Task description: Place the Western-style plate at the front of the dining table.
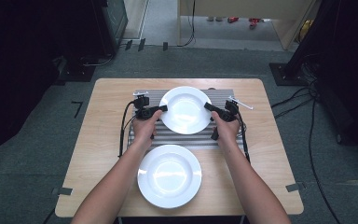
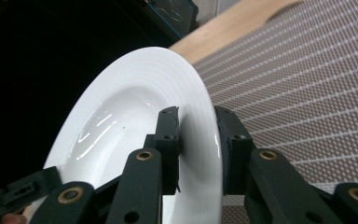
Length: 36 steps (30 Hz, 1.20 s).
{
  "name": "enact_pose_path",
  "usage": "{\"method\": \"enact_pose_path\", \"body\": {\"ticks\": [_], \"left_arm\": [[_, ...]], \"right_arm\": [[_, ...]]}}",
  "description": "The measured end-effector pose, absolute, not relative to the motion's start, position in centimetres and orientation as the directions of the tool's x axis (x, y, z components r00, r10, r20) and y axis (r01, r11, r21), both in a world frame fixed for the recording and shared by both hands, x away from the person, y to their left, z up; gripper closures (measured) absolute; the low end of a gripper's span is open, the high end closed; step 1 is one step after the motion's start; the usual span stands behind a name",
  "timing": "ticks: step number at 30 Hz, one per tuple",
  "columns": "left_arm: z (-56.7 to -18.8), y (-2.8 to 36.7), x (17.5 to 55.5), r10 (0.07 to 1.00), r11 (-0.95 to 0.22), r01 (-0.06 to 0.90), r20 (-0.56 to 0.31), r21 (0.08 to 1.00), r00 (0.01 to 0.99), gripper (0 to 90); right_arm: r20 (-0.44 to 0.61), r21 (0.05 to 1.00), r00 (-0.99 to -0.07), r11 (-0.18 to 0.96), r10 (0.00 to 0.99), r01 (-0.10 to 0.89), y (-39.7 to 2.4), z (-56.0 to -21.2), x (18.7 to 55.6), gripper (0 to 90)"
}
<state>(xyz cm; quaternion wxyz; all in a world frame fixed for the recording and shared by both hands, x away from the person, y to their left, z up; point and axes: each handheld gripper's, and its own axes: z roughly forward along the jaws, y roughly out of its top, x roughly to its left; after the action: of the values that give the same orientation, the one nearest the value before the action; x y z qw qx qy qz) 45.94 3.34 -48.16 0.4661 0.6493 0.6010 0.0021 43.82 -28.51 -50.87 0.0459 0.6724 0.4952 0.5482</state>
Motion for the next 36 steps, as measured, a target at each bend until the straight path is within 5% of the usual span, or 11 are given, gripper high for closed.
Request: {"method": "enact_pose_path", "body": {"ticks": [18,23,36], "left_arm": [[-50.7,3.2,46.5,0.780,0.157,0.819,-0.578,0.551,0.240,70.3],[-50.2,3.0,46.1,0.784,0.139,0.807,-0.562,0.574,0.265,58.4],[-47.5,3.8,44.0,0.795,0.034,0.748,-0.472,0.663,0.382,30.5]], "right_arm": [[0.640,0.623,-0.060,-0.471,0.766,0.625,-28.1,-52.8,44.5,72.1],[0.654,0.618,-0.069,-0.481,0.753,0.621,-28.0,-52.5,44.4,60.6],[0.533,0.730,-0.131,-0.375,0.836,0.571,-28.9,-50.0,42.8,48.0]]}}
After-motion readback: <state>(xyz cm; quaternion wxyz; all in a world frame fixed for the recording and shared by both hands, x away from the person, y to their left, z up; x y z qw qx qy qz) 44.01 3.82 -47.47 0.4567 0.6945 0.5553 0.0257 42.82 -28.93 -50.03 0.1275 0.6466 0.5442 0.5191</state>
